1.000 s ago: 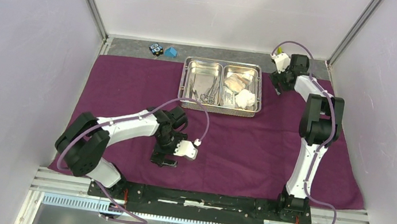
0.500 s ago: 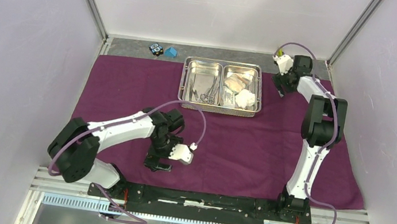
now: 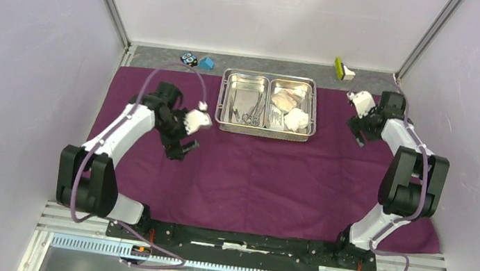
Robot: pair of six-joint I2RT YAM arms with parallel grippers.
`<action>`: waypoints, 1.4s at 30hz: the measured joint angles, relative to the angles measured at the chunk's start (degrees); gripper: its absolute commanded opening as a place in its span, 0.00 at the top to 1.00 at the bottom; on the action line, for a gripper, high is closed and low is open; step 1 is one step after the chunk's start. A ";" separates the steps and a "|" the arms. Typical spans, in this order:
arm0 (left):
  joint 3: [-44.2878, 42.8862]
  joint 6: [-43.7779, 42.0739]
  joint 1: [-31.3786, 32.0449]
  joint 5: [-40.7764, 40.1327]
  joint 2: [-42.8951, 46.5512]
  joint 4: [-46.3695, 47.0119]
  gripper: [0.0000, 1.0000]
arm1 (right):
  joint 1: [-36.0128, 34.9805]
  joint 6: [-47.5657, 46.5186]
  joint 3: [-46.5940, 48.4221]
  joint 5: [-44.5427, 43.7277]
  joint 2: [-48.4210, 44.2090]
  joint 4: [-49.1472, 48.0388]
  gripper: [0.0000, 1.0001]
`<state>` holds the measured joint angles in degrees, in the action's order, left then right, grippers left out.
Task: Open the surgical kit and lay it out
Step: Smooth out the surgical kit at the center of the board.
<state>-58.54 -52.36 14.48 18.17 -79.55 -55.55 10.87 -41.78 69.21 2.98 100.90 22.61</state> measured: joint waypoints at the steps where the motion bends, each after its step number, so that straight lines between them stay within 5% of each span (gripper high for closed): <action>1: -1.07 0.72 -3.63 0.07 -1.44 0.70 0.00 | 0.24 -0.85 -1.79 0.00 -1.01 0.17 0.17; 9: -3.67 5.60 -25.49 -1.77 -10.78 7.89 0.00 | 6.54 -9.70 -16.15 -0.24 -8.26 3.82 0.17; 14: -3.61 6.40 -33.75 -2.91 -12.96 8.22 0.00 | 11.91 -13.92 -19.26 -0.31 -11.13 4.59 0.17; 30: 4.09 4.00 -48.37 -7.69 -14.60 14.86 0.00 | 22.60 -19.89 -27.15 2.05 -17.51 -1.05 0.18; 42: 4.24 2.19 -50.31 -5.55 -13.86 15.02 0.00 | 25.27 -20.74 -27.78 6.23 -19.78 2.73 0.18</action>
<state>-54.30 -50.17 -35.83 12.62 -93.41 -40.53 36.14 -62.52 41.43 9.21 81.12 25.34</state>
